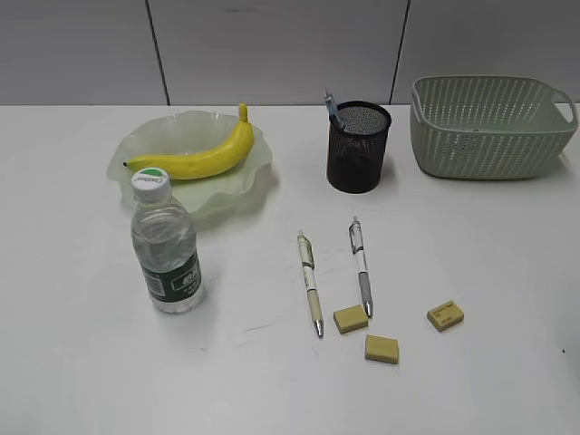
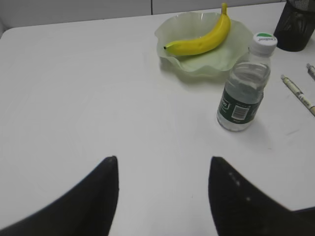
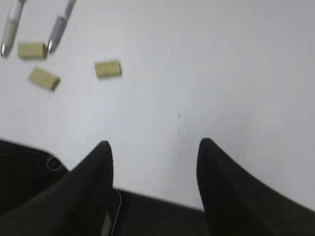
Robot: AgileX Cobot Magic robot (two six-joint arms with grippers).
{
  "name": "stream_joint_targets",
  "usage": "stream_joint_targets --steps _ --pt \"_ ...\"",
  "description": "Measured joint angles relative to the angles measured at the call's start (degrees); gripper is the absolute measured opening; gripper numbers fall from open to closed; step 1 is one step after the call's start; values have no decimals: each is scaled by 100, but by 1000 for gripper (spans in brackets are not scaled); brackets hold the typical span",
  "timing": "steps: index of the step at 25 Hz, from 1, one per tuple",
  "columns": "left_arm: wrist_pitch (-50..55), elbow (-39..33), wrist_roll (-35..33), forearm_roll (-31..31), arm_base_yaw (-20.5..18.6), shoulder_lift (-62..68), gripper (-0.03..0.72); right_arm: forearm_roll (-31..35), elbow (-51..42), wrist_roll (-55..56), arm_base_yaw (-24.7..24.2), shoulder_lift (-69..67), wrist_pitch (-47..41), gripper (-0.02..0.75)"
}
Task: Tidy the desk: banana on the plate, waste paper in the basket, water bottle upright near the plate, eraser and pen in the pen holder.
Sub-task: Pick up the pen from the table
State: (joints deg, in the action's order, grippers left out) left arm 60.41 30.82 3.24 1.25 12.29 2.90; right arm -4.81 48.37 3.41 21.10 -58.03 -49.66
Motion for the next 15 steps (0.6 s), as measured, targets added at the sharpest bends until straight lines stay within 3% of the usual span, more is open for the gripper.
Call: stream_joint_targets --steps 4,7,11,15 --pt "-266 118 -72 -23 0 477 435 110 -1094 62 0 2130 -1094 426" --pt "-973 395 -324 -125 0 1229 432 211 -1573 65 0 3577 -1197 413" --pt "-1695 986 -1206 -786 71 2738 359 232 -1846 80 0 4979 -1117 394" --pt "-2100 1951 -1995 -1536 456 4400 312 185 -1880 87 0 5575 -1035 372"
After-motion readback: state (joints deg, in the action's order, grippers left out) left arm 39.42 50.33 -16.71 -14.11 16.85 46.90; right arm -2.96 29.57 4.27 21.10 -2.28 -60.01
